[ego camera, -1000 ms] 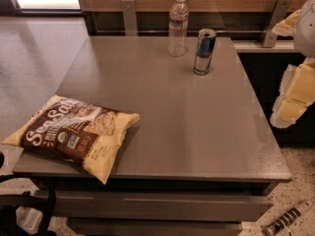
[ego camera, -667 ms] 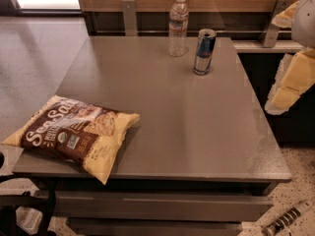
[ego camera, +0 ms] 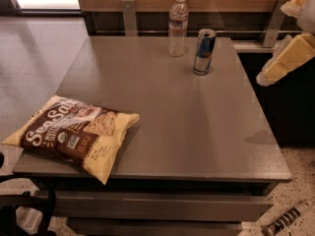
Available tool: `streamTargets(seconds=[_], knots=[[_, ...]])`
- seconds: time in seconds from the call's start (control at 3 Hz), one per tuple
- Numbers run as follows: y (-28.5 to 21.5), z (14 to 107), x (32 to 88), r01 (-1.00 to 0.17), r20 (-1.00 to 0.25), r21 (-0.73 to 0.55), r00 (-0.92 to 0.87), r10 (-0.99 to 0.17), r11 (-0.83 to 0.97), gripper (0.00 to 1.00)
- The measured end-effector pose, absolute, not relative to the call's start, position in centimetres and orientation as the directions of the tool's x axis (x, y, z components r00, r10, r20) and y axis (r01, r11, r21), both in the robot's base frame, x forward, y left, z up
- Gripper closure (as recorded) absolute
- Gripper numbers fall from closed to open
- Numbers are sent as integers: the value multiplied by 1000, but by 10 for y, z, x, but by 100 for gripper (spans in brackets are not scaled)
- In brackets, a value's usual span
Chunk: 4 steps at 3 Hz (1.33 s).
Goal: Move redbull can near brown chip bag
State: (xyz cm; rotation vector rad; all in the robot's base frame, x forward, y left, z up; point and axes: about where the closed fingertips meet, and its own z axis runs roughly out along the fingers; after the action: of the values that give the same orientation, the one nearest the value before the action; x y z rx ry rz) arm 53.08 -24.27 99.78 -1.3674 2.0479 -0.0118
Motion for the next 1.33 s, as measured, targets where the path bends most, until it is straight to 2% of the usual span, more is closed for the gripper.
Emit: streamTargets(seconds=[0.33, 0.67, 1.0, 1.33], knots=[[-247, 994, 565, -771, -705, -335, -178, -687, 543, 0], [-241, 989, 587, -741, -839, -289, -108, -533, 606, 0], [-220, 983, 602, -749, -918, -229, -46, -393, 622, 0], [-220, 983, 602, -749, -918, -229, -46, -393, 622, 0]])
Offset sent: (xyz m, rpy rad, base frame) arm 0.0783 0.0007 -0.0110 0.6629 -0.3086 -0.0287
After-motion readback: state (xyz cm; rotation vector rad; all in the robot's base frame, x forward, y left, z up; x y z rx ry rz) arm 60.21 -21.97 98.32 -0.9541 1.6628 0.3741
